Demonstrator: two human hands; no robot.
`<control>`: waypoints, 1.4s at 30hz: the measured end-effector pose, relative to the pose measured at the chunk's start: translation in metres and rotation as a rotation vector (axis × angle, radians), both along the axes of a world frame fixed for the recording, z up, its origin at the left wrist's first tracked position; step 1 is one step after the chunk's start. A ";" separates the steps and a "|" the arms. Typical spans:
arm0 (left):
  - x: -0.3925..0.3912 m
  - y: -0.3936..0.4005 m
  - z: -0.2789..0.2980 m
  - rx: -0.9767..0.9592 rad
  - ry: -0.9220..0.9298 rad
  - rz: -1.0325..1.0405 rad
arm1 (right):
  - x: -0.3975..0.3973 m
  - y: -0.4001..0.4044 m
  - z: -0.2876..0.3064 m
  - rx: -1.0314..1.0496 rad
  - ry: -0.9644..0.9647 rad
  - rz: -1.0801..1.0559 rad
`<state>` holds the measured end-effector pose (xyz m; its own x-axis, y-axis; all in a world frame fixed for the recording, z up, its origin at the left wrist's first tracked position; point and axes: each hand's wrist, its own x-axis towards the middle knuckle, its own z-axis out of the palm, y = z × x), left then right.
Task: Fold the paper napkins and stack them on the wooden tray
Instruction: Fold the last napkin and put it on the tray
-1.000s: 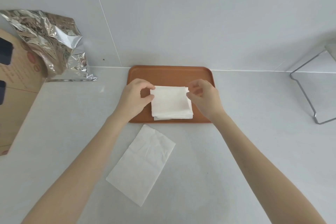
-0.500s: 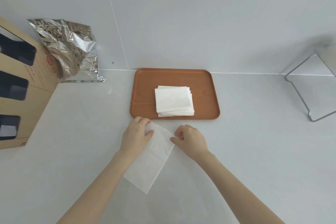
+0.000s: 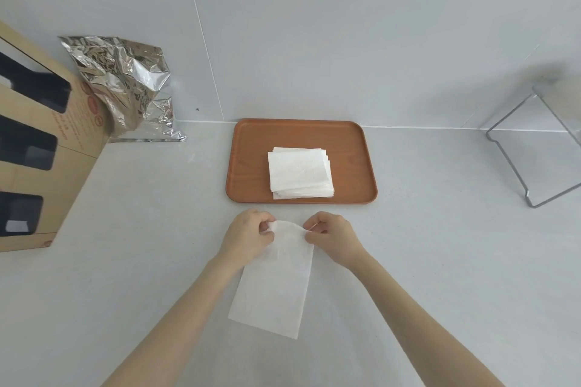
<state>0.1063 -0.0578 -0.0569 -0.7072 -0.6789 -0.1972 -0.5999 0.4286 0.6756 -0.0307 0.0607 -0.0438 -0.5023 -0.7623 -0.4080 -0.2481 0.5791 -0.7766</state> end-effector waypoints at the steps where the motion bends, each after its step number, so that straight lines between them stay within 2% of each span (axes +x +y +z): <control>1: 0.000 0.000 0.001 0.004 -0.003 -0.006 | -0.002 0.000 0.000 0.013 -0.014 0.006; 4: -0.001 -0.001 0.010 0.006 0.021 -0.023 | -0.010 0.001 0.006 0.020 -0.012 0.030; 7: 0.000 0.002 0.023 -0.020 0.090 -0.022 | -0.013 0.007 0.017 -0.075 0.014 0.019; 10: 0.009 0.013 0.034 -0.050 0.146 -0.057 | -0.007 0.022 0.028 -0.178 0.093 0.053; 13: 0.028 0.030 0.035 -0.038 0.160 -0.143 | 0.006 0.046 0.028 -0.195 0.189 0.137; 18: 0.057 0.052 0.014 -0.081 0.025 -0.242 | 0.028 0.078 0.004 -0.143 0.392 0.332; 23: 0.065 0.061 0.005 -0.158 -0.122 -0.351 | 0.039 0.089 -0.006 -0.031 0.450 0.496; 26: 0.061 0.057 0.013 -0.135 -0.098 -0.313 | 0.034 0.083 0.000 -0.072 0.431 0.439; 30: 0.041 0.044 0.026 -0.188 0.036 -0.158 | 0.021 0.063 0.008 -0.157 0.468 0.224; 32: 0.032 0.037 0.025 -0.197 0.036 -0.111 | 0.018 0.053 0.007 -0.160 0.498 0.152; 37: 0.028 0.036 0.009 -0.168 -0.073 -0.106 | 0.025 0.044 -0.008 -0.012 0.556 0.189; 42: 0.034 0.040 0.000 -0.172 -0.085 -0.094 | 0.026 0.045 -0.014 0.029 0.581 0.210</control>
<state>0.1398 -0.0177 -0.0564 -0.7549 -0.6394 -0.1459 -0.6035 0.5902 0.5361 -0.0042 0.1053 -0.0576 -0.4894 -0.8615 -0.1351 -0.7363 0.4913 -0.4653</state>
